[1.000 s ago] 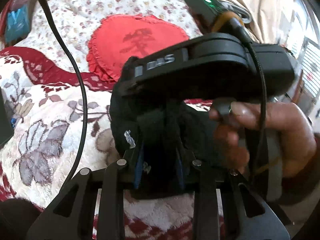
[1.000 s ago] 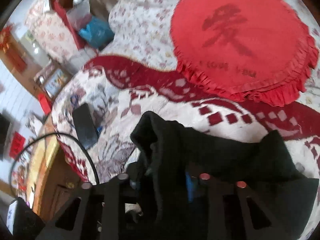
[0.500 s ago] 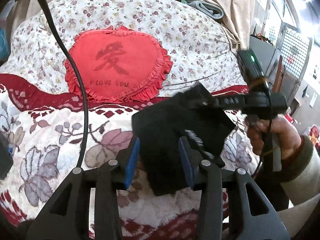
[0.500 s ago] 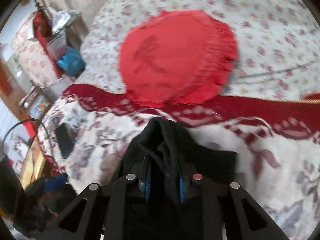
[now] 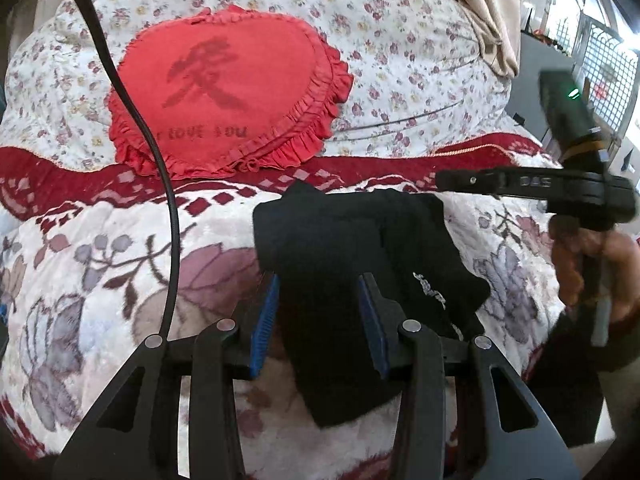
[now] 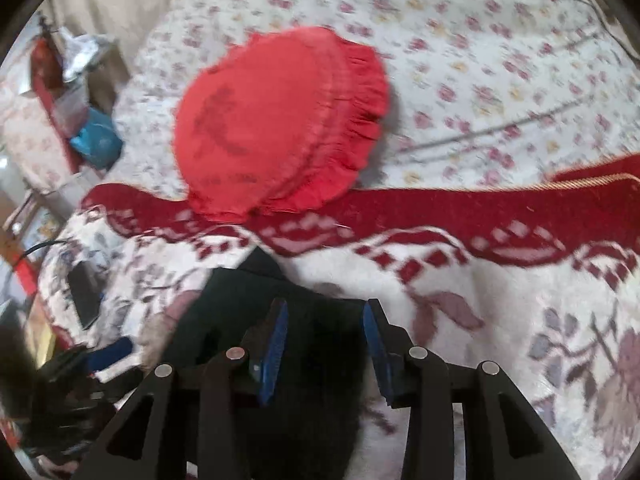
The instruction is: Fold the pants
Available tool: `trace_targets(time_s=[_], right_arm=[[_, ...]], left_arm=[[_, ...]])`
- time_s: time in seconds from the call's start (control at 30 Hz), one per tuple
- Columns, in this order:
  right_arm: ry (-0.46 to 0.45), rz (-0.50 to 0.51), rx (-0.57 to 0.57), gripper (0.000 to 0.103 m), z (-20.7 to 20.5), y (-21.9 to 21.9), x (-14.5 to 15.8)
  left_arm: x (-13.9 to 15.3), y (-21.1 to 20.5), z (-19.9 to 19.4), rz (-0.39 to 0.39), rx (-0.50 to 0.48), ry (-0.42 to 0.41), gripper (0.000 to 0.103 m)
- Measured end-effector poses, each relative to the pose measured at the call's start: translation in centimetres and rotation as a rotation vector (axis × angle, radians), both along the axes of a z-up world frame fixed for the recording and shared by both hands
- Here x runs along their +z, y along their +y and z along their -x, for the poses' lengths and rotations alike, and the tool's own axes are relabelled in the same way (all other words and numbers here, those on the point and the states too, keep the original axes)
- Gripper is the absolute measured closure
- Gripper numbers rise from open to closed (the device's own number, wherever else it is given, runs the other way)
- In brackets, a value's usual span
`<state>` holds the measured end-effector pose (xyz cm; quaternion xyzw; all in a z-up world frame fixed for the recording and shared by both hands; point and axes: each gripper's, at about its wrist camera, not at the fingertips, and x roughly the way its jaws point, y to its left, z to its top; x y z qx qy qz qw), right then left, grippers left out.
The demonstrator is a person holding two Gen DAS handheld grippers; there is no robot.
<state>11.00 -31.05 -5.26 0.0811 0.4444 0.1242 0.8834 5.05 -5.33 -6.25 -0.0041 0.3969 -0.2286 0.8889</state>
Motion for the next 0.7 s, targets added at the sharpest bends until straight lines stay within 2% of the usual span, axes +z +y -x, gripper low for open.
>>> trace_targets(time_s=[0.07,0.13,0.2,0.27,0.3,0.37,0.47,0.63,0.7], right_arm=[[0.003,0.011,0.052,0.066,-0.1,1.8,-0.4],[0.028,0.085,0.092,0.068,-0.6,3.6,-1.7],[0.049,0.143,0.087,0.072,-1.1,4.3,-3.2],[0.057,0.154,0.065,0.072,-1.8,3.8,-4.3],[0.054,0.169,0.052,0.073,-2.1,3.3,-4.7],[0.067,0.133,0.04,0.072,-2.8,2.4,-5.2],[0.068,0.127,0.052,0.072,-2.8,2.1,-4.8],[0.011,0.121,0.082,0.072,1.1,2.3,-1.3],[0.009,0.114,0.103,0.072,2.7,2.8,-1.0]], left_arm=[[-0.5,-0.8,-0.5,-0.02,0.002,0.012,0.063],[-1.3,-1.6,-1.3,-0.045,0.006,0.028,0.063],[-2.0,-2.3,-2.0,-0.067,0.015,0.041,0.063],[-2.5,-2.8,-2.7,-0.074,0.024,0.052,0.055],[-2.8,-2.9,-3.0,-0.066,0.027,0.059,0.047],[-3.1,-3.4,-3.5,-0.059,0.033,0.071,0.044],[-3.1,-3.9,-3.5,-0.077,0.038,0.064,0.043],[-2.3,-2.3,-2.7,-0.061,0.066,0.088,0.043],[-2.0,-1.8,-2.2,-0.066,0.082,0.079,0.043]])
